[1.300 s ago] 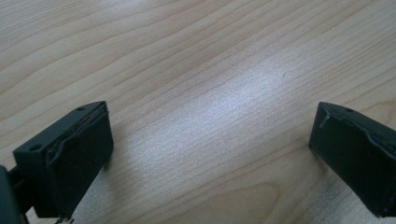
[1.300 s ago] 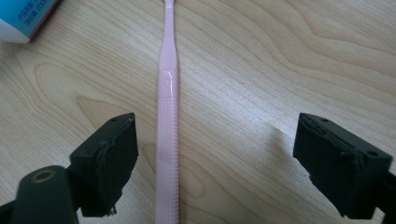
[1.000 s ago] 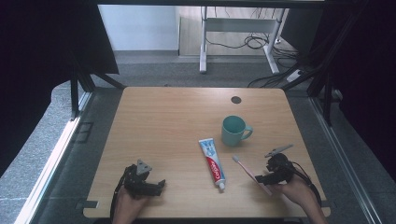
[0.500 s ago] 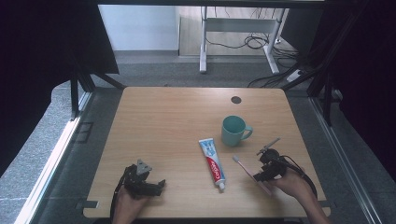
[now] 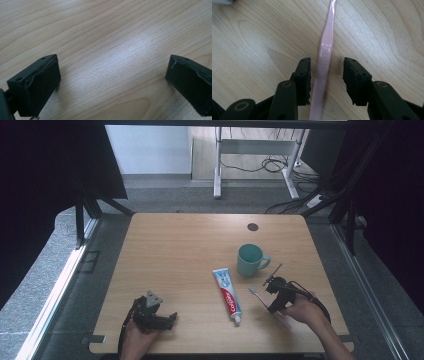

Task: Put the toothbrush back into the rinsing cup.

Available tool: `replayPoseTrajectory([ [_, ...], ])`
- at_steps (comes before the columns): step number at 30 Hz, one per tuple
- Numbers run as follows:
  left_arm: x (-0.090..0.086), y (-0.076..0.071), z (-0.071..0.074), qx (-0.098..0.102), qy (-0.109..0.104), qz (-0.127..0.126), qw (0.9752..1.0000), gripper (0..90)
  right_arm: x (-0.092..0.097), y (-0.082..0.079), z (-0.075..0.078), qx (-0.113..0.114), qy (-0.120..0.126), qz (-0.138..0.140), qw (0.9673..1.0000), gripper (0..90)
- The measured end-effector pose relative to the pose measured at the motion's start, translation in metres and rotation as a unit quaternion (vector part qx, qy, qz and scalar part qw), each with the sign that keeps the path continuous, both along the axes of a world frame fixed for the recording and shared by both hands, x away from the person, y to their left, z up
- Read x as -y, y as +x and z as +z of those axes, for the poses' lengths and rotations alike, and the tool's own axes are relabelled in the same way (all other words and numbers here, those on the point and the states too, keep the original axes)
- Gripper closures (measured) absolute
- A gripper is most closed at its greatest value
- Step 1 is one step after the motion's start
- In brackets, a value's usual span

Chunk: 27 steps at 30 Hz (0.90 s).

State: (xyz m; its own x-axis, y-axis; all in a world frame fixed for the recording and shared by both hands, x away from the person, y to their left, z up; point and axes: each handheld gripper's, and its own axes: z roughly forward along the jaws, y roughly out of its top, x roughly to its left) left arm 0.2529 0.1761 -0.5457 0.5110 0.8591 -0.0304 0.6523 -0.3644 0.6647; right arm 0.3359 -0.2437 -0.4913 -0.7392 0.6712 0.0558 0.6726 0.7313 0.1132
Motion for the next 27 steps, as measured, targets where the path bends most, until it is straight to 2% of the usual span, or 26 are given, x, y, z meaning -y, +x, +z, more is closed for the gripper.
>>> replayPoseTrajectory([
  [12,0.000,0.000,0.000,0.000,0.000,0.000,1.0000,0.0,-0.019,0.008,-0.007,-0.032,-0.036,0.005,0.9988,64.9],
  [19,0.000,0.000,0.000,-0.001,0.000,0.000,1.0000,0.0,-0.022,0.011,-0.007,-0.035,-0.047,0.003,0.9983,69.9],
  [20,0.000,0.000,0.000,-0.001,0.000,-0.001,1.0000,0.0,-0.023,0.012,-0.008,-0.031,-0.053,0.002,0.9981,73.5],
  [23,0.000,0.000,0.000,0.000,0.000,0.000,1.0000,0.0,-0.023,0.012,-0.008,-0.027,-0.059,0.004,0.9979,76.5],
  [27,0.000,0.000,0.000,-0.001,0.000,0.000,1.0000,0.0,-0.023,0.012,-0.008,-0.026,-0.056,0.005,0.9981,77.5],
])
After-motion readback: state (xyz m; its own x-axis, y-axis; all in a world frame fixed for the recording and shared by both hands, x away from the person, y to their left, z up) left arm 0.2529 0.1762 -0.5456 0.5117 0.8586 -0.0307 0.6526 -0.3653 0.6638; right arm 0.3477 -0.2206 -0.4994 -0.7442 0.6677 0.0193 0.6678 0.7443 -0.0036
